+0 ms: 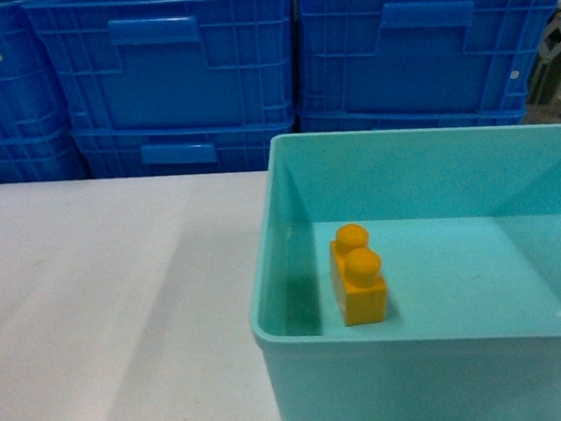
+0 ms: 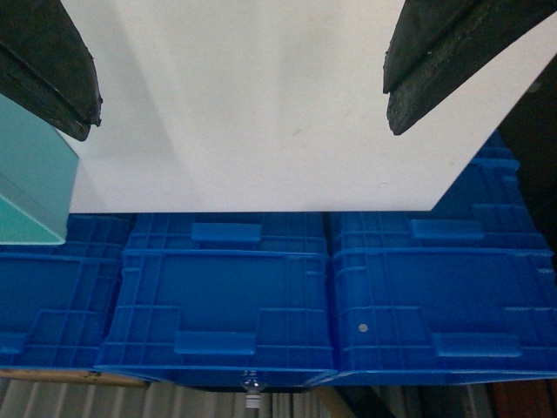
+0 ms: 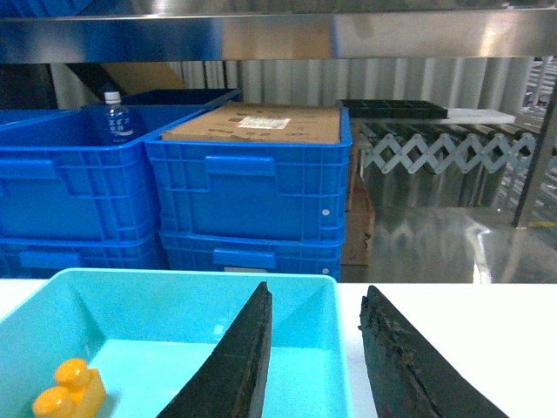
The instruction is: Pick red block from blue box to shelf
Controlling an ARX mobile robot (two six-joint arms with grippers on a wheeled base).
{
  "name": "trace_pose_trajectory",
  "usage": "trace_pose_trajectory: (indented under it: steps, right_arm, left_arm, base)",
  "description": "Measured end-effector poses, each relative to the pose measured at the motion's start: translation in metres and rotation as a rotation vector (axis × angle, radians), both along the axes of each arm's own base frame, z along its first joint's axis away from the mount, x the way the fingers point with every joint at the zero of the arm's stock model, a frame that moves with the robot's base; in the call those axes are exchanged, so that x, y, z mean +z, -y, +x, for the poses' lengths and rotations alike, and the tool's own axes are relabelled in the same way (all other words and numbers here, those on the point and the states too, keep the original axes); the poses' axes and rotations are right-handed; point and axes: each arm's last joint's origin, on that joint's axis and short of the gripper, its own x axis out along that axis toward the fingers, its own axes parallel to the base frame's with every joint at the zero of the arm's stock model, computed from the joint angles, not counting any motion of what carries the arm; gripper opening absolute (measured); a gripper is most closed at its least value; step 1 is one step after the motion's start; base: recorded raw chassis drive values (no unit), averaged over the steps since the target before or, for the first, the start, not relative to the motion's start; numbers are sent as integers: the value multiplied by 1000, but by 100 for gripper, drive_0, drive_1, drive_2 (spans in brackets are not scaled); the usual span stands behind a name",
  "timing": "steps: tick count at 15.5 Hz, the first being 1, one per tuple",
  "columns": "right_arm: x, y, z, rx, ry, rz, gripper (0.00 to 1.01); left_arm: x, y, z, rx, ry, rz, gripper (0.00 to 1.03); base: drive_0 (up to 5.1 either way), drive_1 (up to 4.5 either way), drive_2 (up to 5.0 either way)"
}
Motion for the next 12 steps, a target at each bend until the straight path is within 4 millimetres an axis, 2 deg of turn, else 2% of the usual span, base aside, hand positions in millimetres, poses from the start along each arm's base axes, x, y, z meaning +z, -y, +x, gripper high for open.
trace_pose_trajectory:
  steps: [10, 12]
  right_arm:
    - [0, 0, 0, -3, 1, 0, 26]
    - [0, 0, 0, 3, 2, 0, 26]
  left_arm:
    - [0, 0, 0, 0, 0, 0, 98]
    - [0, 0, 0, 2, -1, 0, 98]
  base:
    - [-164, -164, -164]
    - [281, -410, -410]
